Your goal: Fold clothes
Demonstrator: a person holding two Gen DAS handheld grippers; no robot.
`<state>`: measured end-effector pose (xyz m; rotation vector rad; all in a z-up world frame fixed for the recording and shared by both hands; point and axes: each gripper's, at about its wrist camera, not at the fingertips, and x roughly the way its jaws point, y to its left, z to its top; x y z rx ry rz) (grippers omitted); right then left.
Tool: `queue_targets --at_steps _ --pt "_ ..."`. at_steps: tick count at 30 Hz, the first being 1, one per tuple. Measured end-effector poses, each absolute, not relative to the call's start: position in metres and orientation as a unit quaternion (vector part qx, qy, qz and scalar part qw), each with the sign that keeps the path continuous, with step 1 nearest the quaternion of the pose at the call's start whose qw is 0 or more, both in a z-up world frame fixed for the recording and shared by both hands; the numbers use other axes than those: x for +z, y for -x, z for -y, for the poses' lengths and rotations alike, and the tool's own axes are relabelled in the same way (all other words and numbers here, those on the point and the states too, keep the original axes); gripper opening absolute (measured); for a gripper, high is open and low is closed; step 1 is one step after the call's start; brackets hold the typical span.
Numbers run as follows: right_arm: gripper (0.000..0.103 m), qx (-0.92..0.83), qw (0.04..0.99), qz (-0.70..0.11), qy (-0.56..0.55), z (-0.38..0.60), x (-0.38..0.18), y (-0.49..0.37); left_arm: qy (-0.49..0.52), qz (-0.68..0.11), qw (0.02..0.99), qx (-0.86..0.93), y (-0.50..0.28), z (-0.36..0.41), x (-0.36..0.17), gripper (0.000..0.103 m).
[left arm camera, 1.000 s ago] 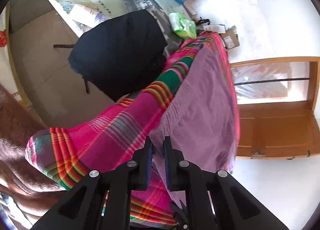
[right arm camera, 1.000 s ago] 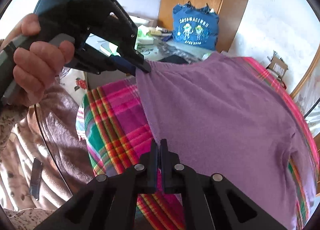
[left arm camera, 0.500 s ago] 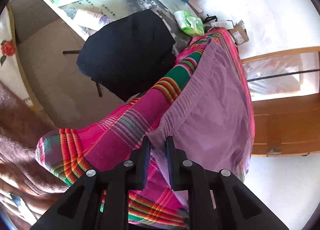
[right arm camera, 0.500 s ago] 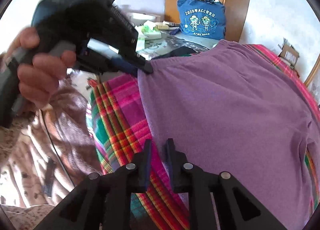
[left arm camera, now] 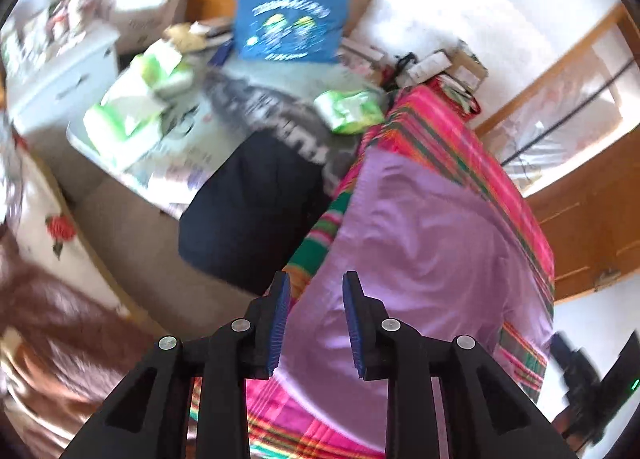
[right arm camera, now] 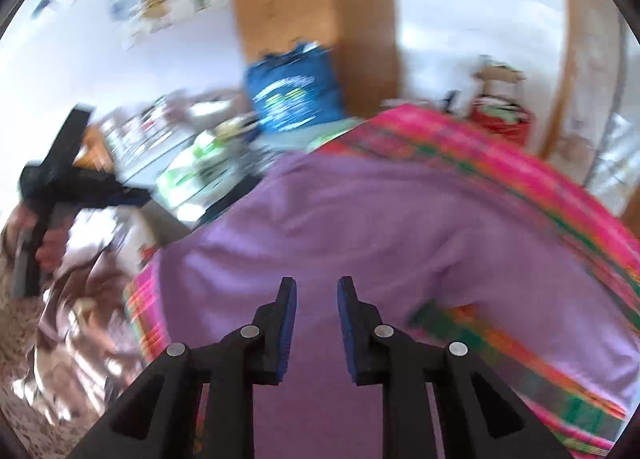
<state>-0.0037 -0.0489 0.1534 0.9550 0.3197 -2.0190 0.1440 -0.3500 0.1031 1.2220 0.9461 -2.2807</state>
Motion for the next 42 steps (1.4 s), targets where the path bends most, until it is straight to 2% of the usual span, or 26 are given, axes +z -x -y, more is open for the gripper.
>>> queue_targets --at_steps 4,7,9,12,16,23,27,29,38,42 --pt "0.022 -0.837 0.405 -0.116 -0.349 0.029 0.193 0.032 -0.428 -0.290 0.176 -0.837 -0.112 0.336 0.136 0.028" --pt "0.027 -0.858 0.385 -0.121 -0.318 0.022 0.220 0.049 -0.416 -0.255 0.160 -0.858 -0.090 0.324 0.157 0.028" --pt "0.031 -0.865 0.375 -0.129 -0.308 0.024 0.229 0.061 -0.414 -0.232 0.153 -0.867 -0.071 0.318 0.167 0.036" --pt "0.030 -0.863 0.373 -0.125 -0.316 0.028 0.236 0.078 -0.425 -0.216 0.150 -0.866 -0.047 0.314 0.173 0.036" --pt "0.031 -0.841 0.415 -0.069 -0.339 0.023 0.244 0.087 -0.441 -0.200 0.139 -0.864 -0.033 0.309 0.171 0.036" --pt "0.032 -0.860 0.386 -0.086 -0.321 0.020 0.262 0.106 -0.464 -0.168 0.139 -0.859 -0.004 0.305 0.179 0.036" --pt "0.033 -0.863 0.377 -0.093 -0.323 0.022 0.256 0.126 -0.458 -0.141 0.132 -0.868 0.017 0.300 0.184 0.036" --pt "0.034 -0.861 0.374 -0.095 -0.331 0.024 0.248 0.137 -0.475 -0.132 0.126 -0.861 0.031 0.298 0.168 0.037" --pt "0.034 -0.822 0.378 -0.154 -0.398 0.057 0.150 0.178 -0.516 -0.102 0.078 -0.847 0.086 0.290 0.099 0.037" --pt "0.034 -0.808 0.387 -0.171 -0.409 0.070 0.122 0.199 -0.520 -0.059 0.074 -0.849 0.104 0.289 0.081 0.037"
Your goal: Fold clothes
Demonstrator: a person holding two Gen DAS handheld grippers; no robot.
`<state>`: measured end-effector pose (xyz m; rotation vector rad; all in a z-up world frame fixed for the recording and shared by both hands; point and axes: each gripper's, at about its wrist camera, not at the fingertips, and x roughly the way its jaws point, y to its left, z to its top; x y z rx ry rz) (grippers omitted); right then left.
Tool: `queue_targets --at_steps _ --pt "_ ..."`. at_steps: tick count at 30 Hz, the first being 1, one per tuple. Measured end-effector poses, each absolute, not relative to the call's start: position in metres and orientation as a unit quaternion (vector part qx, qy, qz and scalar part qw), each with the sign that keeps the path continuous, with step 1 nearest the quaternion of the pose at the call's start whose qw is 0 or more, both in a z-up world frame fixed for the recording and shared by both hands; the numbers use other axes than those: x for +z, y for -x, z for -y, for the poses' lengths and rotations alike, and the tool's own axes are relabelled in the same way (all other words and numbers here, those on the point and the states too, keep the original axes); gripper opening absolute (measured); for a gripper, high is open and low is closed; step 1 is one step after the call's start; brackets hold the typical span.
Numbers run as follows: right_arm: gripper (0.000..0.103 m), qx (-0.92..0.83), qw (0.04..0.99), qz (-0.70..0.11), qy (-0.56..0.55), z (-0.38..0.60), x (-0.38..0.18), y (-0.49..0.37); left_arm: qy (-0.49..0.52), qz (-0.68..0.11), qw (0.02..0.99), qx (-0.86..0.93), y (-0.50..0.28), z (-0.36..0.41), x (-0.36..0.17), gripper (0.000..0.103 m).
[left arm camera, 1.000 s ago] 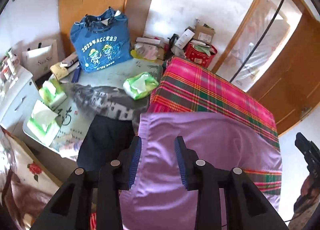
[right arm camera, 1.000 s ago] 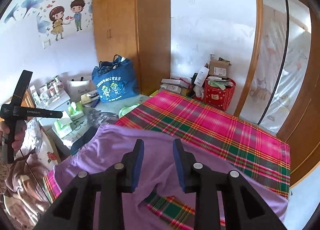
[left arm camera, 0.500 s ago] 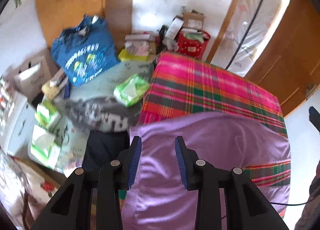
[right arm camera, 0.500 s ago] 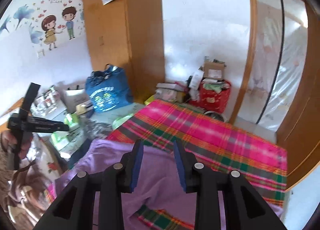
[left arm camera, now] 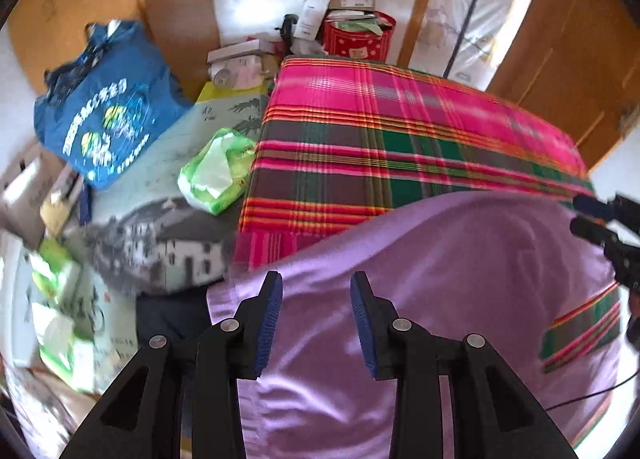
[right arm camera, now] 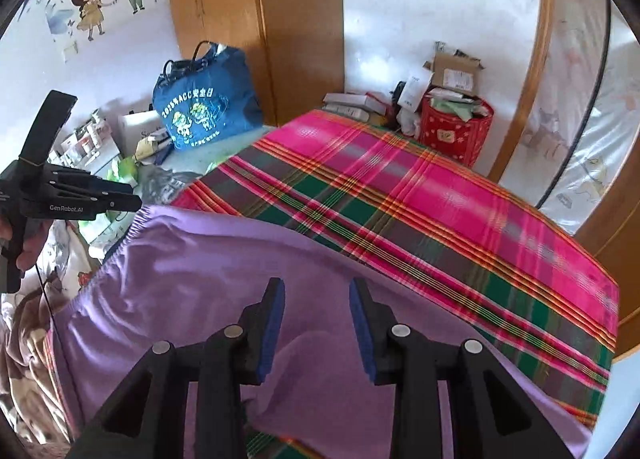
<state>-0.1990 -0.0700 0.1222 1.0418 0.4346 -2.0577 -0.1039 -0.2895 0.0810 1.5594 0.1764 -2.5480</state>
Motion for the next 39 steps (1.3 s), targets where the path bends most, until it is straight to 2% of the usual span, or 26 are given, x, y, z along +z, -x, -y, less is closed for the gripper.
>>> queue_targets --at_steps 5,11,29,39 --pt "0.038 -0.785 0.397 -0.190 -0.436 0.089 0.092 0.226 -0.536 -0.031 0.061 -0.841 0.117 0.293 0.060 0.037" --pt "0.039 -0.773 0.396 -0.217 -0.446 0.110 0.066 0.248 -0.560 -0.027 0.066 -0.825 0.129 0.303 0.037 0.037" --pt "0.043 -0.760 0.392 -0.233 -0.464 0.122 0.029 0.279 -0.566 0.007 0.070 -0.822 0.146 0.313 0.016 0.037" --pt "0.044 -0.761 0.401 -0.213 -0.463 0.119 0.026 0.284 -0.549 0.048 0.042 -0.834 0.136 0.304 0.018 0.037"
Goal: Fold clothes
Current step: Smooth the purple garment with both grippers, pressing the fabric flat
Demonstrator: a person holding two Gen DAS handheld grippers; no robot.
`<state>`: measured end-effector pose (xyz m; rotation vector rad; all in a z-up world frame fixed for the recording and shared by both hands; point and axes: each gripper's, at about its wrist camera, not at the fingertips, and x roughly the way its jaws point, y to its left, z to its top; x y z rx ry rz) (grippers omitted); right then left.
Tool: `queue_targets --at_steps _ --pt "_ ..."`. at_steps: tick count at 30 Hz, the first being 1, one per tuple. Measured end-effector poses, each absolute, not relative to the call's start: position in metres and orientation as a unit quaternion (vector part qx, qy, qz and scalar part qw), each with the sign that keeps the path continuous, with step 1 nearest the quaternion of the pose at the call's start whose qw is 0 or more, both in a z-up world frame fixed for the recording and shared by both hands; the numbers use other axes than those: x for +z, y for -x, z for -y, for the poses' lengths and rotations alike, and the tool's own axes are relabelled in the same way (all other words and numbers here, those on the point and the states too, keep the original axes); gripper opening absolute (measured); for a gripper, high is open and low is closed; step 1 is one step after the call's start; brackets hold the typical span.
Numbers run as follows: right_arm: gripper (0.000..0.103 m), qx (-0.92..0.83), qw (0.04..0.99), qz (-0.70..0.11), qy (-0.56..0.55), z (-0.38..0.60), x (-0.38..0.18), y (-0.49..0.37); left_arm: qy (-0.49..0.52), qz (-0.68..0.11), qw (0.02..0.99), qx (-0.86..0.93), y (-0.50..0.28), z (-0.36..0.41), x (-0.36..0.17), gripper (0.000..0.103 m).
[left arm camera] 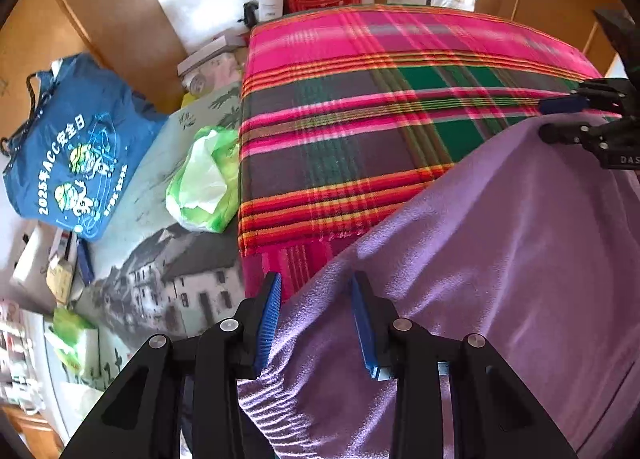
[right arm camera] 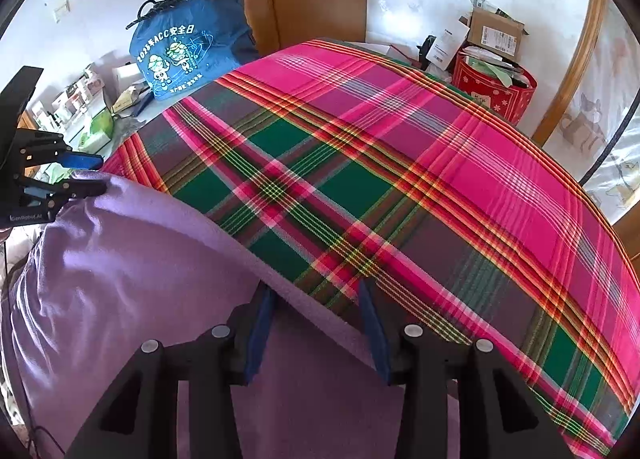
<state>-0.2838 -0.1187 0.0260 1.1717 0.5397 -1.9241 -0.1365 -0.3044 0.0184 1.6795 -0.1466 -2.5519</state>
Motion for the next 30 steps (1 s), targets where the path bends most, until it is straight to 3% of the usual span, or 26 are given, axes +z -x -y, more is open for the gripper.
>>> queue_targets --at_steps 6,12,17,26,30 --pt "0.046 -0.764 0.403 -0.212 -0.457 0.116 0.026 0.281 -0.538 0.045 0.030 -0.841 0.136 0.302 0.021 0.050" --pt "0.048 -0.764 0.405 -0.211 -0.455 0.115 0.025 0.280 -0.542 0.059 0.005 -0.838 0.139 0.296 0.017 0.052" --pt "0.049 -0.761 0.412 -0.214 -0.453 0.113 0.024 0.279 -0.558 0.012 -0.007 -0.830 0.146 0.315 0.011 0.069" --pt "0.050 -0.762 0.416 -0.213 -0.448 0.113 0.024 0.278 -0.554 0.009 -0.012 -0.832 0.144 0.317 0.007 0.071" --pt "0.050 -0.765 0.414 -0.212 -0.446 0.112 0.024 0.277 -0.553 0.011 -0.017 -0.833 0.141 0.315 0.008 0.066"
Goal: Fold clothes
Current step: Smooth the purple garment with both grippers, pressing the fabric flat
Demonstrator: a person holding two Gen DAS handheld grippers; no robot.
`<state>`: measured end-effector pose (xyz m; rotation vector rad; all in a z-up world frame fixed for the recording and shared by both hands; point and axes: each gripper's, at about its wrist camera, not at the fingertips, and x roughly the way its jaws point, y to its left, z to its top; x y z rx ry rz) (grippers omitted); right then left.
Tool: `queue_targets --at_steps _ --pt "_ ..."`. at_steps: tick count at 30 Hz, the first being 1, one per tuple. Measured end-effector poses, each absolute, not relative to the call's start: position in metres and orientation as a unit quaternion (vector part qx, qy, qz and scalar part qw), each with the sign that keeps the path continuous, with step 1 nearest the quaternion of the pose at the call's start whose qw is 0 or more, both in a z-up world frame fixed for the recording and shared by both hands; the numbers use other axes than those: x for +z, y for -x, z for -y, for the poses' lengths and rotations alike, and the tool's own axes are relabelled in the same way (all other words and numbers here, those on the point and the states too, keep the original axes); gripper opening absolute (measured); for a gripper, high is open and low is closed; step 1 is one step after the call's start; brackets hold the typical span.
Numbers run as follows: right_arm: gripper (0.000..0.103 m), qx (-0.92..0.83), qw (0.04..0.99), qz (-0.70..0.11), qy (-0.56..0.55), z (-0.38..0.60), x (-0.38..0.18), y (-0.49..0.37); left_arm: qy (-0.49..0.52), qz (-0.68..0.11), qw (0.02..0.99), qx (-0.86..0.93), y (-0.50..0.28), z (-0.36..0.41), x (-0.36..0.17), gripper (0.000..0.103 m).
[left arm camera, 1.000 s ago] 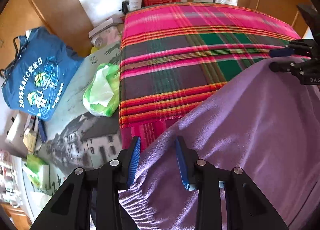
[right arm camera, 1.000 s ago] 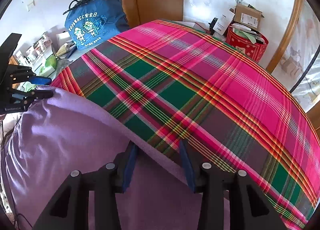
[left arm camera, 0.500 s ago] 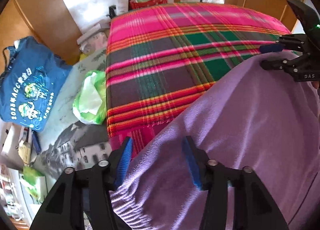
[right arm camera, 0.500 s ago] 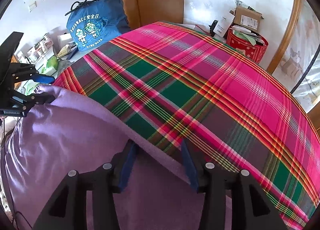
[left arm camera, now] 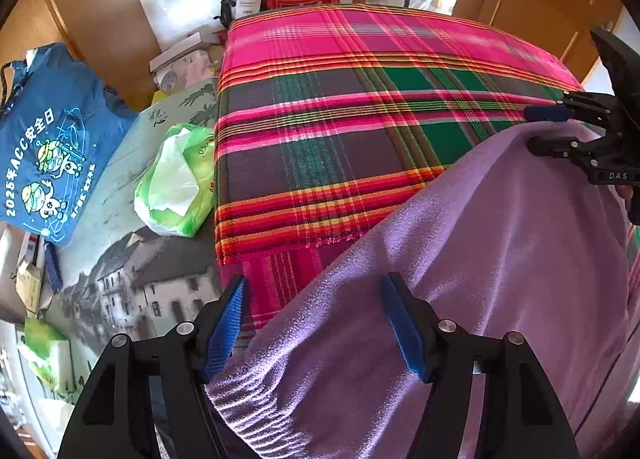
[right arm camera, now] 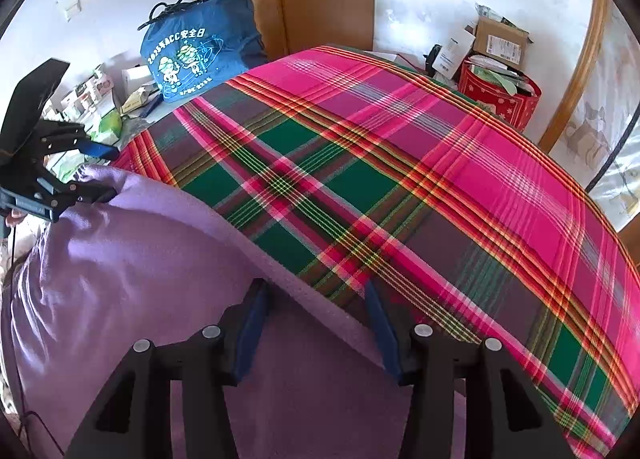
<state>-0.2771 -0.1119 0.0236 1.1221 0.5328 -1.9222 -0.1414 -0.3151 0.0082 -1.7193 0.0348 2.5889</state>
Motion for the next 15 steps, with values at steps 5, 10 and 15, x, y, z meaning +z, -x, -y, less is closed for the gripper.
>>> queue_targets --at_steps 5,10,15 --pt "0.050 -0.769 0.410 -0.208 -0.444 0.111 0.023 0.275 0.551 -0.022 0.029 0.834 0.138 0.308 0.010 0.054" --pt "0.051 -0.770 0.410 -0.208 -0.442 0.111 0.024 0.274 0.550 -0.032 0.045 0.834 0.134 0.300 0.012 0.030" --pt "0.043 -0.769 0.419 -0.199 -0.439 0.104 0.024 0.273 0.544 -0.022 0.044 0.838 0.131 0.302 0.013 0.017"
